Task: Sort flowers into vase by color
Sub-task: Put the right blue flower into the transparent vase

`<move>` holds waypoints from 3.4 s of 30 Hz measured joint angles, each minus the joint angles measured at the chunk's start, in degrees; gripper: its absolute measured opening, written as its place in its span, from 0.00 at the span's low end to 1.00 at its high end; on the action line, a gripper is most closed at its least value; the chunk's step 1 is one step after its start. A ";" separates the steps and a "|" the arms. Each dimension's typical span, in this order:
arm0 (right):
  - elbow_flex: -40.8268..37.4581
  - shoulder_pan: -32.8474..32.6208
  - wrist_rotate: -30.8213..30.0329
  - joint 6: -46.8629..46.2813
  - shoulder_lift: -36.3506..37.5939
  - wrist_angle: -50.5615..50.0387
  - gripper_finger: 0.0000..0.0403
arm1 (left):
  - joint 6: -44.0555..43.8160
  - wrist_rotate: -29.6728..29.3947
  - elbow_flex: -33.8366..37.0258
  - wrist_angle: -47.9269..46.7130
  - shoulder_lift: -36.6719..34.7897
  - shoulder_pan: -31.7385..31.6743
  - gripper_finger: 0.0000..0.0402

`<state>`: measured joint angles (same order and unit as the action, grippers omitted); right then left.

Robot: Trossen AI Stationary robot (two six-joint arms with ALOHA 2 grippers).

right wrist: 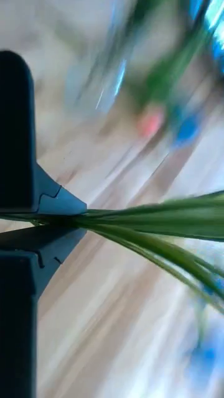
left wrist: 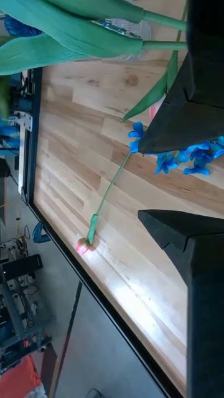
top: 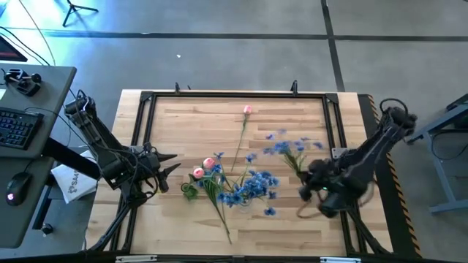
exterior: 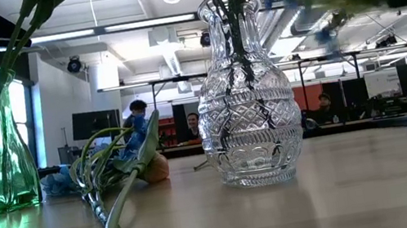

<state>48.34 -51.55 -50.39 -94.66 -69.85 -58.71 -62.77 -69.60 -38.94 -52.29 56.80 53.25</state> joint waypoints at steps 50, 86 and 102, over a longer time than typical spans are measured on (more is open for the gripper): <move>-6.62 14.01 25.25 123.02 -22.41 125.36 0.00 | -0.15 -3.32 0.00 -0.17 0.00 0.01 0.36; -6.32 16.70 18.51 103.93 -27.40 106.91 0.04 | -0.15 -3.06 -0.01 1.38 -0.02 0.00 0.36; -6.34 15.10 15.49 96.63 -21.22 92.41 0.44 | 0.38 -3.05 -0.01 1.38 -0.01 0.02 0.36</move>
<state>42.00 -36.45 -34.90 1.97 -91.07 33.70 -62.39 -72.66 -38.94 -50.92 56.79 53.27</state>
